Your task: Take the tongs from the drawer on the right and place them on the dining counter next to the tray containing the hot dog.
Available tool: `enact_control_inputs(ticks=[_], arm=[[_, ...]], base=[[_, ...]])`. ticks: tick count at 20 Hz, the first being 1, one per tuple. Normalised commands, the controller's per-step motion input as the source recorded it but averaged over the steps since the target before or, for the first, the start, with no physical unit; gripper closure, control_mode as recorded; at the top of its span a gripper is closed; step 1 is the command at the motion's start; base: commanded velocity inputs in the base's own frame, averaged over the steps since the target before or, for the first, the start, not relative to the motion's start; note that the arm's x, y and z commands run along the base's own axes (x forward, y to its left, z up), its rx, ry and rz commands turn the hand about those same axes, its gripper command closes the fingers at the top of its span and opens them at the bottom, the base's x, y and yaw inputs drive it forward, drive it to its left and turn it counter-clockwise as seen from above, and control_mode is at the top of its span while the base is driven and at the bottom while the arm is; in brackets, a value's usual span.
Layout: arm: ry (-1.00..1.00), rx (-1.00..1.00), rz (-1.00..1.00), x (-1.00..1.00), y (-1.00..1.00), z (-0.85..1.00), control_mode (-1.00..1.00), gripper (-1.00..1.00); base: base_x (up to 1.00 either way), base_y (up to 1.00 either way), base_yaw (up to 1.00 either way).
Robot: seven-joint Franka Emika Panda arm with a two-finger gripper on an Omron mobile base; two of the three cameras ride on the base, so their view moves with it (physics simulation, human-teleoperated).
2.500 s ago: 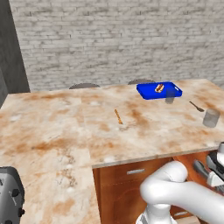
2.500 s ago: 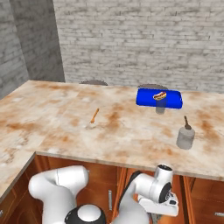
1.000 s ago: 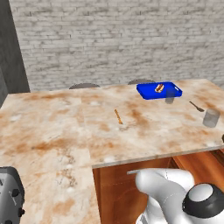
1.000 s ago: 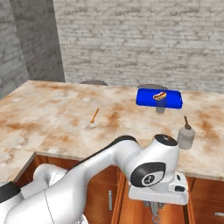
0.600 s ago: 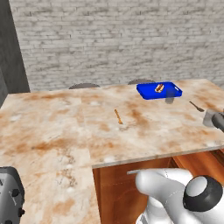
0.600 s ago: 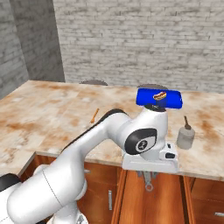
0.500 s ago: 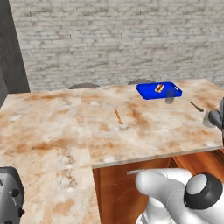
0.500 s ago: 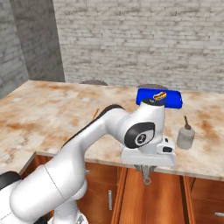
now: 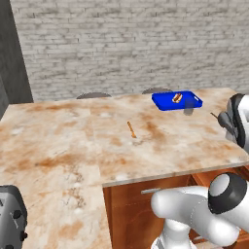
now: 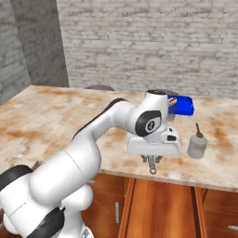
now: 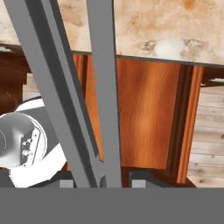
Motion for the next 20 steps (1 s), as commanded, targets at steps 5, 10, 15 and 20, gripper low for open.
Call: enact_control_inputs(ticks=[5,10,15,20], arm=[[0.00,0.00,0.00,0.60,0.20,0.00,-1.00,1.00],[0.00,-0.01,0.00,0.47,0.40,0.00,-1.00,1.00],[-0.01,-0.05,0.00,0.26,0.55,0.00,-1.00,1.00],[-0.11,-0.07,0.00,0.06,0.57,0.00,-1.00,1.00]], base=[[0.00,0.00,0.00],[0.00,0.00,0.00],[0.00,0.00,0.00],[0.00,0.00,0.00]])
